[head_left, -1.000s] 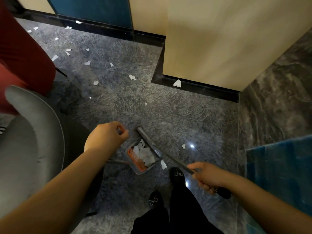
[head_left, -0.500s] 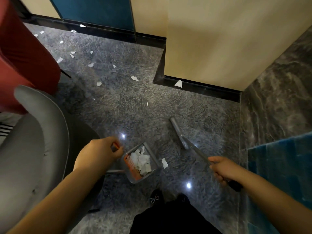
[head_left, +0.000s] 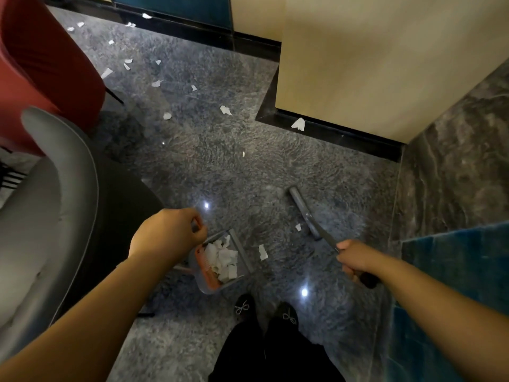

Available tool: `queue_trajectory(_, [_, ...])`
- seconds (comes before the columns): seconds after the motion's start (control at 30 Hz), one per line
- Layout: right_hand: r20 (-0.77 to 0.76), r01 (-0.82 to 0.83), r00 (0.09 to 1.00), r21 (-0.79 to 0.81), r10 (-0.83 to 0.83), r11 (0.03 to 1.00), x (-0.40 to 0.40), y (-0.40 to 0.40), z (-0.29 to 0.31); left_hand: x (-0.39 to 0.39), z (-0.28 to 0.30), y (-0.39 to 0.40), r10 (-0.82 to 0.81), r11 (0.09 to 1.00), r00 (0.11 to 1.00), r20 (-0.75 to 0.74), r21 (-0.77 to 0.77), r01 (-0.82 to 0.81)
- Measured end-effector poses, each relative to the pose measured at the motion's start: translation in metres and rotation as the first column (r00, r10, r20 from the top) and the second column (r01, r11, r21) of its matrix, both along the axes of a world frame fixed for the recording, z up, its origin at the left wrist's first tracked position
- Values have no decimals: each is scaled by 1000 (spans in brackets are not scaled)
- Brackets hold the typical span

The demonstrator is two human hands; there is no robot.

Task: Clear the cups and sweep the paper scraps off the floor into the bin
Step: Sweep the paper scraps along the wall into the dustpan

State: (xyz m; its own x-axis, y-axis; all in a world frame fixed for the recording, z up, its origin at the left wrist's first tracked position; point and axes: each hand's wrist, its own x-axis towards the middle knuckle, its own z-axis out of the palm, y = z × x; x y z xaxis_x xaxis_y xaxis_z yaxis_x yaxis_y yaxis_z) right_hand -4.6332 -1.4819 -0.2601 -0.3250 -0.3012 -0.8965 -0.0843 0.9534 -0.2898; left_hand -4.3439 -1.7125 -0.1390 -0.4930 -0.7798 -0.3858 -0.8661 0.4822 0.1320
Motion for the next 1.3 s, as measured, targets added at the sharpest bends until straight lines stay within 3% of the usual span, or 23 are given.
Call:
queue_trajectory(0.43, [234, -8, 972, -63, 23, 998, 98, -2, 12, 30, -7, -6, 18, 1000, 1000, -23, 6, -18])
queue_trajectory(0.7, [469, 211, 865, -18, -178, 977, 149, -7, 8, 53, -10, -1, 25, 1000, 999, -41, -14, -26])
queue_trajectory(1.0, [390, 53, 918, 73, -77, 996, 159, 11, 5, 58, -14, 0, 16, 999, 998, -52, -47, -18])
queue_trajectory(1.3, [277, 1, 961, -63, 17, 998, 158, 21, 17, 66, -10, 9, 19, 999, 997, -80, -42, -22])
